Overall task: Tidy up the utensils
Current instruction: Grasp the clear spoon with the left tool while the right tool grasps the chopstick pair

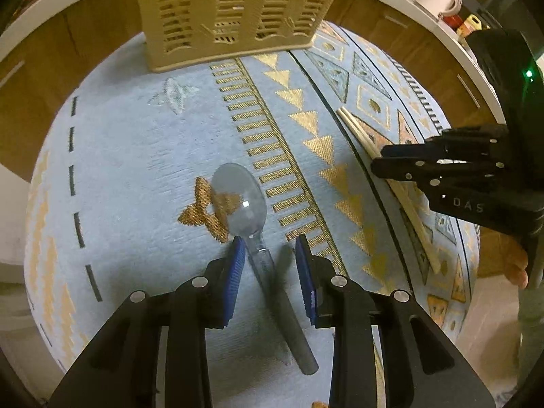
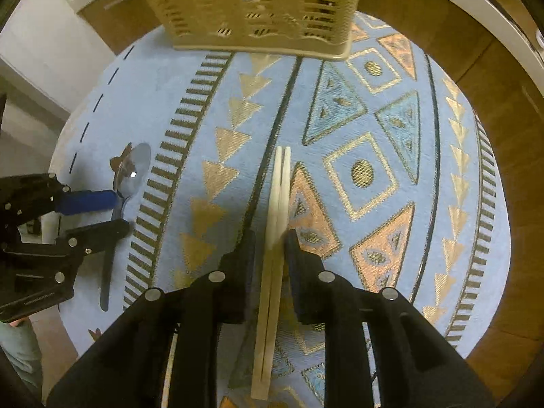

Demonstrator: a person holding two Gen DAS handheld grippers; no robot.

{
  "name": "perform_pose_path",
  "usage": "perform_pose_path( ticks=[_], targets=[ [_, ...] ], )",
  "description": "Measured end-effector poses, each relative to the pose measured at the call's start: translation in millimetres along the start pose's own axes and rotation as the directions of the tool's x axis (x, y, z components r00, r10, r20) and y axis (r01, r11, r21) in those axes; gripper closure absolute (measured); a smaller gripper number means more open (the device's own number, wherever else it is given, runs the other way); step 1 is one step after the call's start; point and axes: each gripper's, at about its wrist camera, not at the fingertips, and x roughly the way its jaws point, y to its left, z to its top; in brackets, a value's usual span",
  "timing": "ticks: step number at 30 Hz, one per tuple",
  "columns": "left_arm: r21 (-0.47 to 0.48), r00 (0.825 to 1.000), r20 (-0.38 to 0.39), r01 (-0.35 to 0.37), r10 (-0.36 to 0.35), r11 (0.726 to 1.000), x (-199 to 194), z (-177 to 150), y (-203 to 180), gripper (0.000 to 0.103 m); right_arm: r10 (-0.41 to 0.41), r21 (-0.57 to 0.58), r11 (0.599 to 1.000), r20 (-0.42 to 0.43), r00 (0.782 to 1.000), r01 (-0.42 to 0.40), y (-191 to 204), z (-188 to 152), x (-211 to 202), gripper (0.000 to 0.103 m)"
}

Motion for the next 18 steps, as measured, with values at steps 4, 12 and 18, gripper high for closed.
perform_pose_path(
  ticks=[4,12,18],
  targets=[
    [0.014,0.999,-0.051,0.0,0.001,1.0,2.7,8.6,-1.0,0.075,-0.027,-0.015,1.0,-0.028,0.999,0.027,2.4,5.2,1.6,0.088],
    [0.005,0.997,-0.022,-0.072,0.072,0.997,-0.6,8.5,-3.8,0.095,-0.029,-0.042,0.999,0.033,0.999,0.03,4.5,0.9,-2.2,0.093],
    [-0.032,0.995,0.067,-0.072,0.074,0.997,-12.4,3.2,-4.4,0.103,0.014,-0.045,0.999,0.125,0.992,-0.008,-2.6,-20.0,-33.2,0.093]
  ],
)
